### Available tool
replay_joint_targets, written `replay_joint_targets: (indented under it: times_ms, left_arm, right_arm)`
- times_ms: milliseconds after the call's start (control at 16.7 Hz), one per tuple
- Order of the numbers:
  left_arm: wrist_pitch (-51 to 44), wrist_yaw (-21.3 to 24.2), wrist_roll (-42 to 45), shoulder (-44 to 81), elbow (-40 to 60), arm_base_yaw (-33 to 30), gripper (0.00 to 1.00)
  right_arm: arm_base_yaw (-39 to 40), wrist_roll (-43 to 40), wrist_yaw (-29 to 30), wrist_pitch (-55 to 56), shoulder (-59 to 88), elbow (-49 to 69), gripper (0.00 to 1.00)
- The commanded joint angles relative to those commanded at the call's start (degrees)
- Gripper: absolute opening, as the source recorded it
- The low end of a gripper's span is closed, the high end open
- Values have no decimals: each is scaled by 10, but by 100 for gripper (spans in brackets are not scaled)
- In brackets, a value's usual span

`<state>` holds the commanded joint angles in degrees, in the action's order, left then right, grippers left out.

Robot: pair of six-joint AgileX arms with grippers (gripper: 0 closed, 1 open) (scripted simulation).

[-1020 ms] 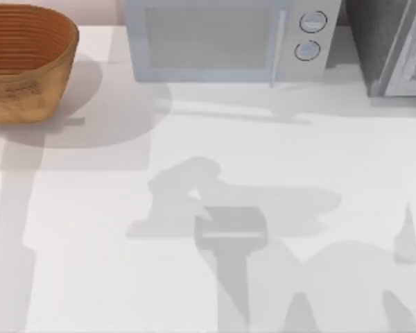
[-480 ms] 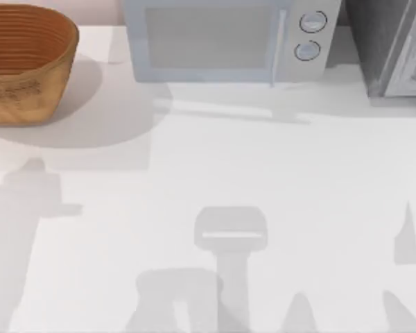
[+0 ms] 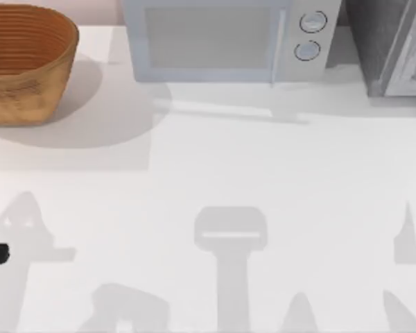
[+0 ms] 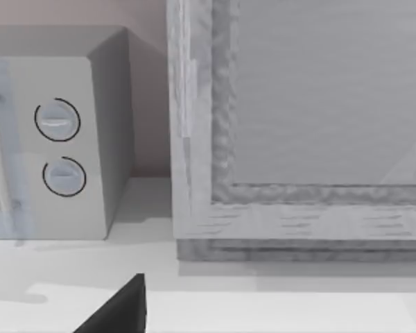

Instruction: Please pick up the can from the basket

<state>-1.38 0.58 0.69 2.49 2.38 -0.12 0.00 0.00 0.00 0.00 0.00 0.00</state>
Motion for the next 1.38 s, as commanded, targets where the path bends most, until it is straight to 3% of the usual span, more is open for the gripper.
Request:
replay_joint_targets:
  times_ms: [720, 1380]
  left_arm:
    - [30, 5, -8, 0, -12, 1, 0]
    - [242, 195, 1, 326, 160, -13, 0]
  right_arm:
    - [0, 0, 0, 0, 0, 0, 100]
    - [0, 0, 0, 0, 0, 0, 100]
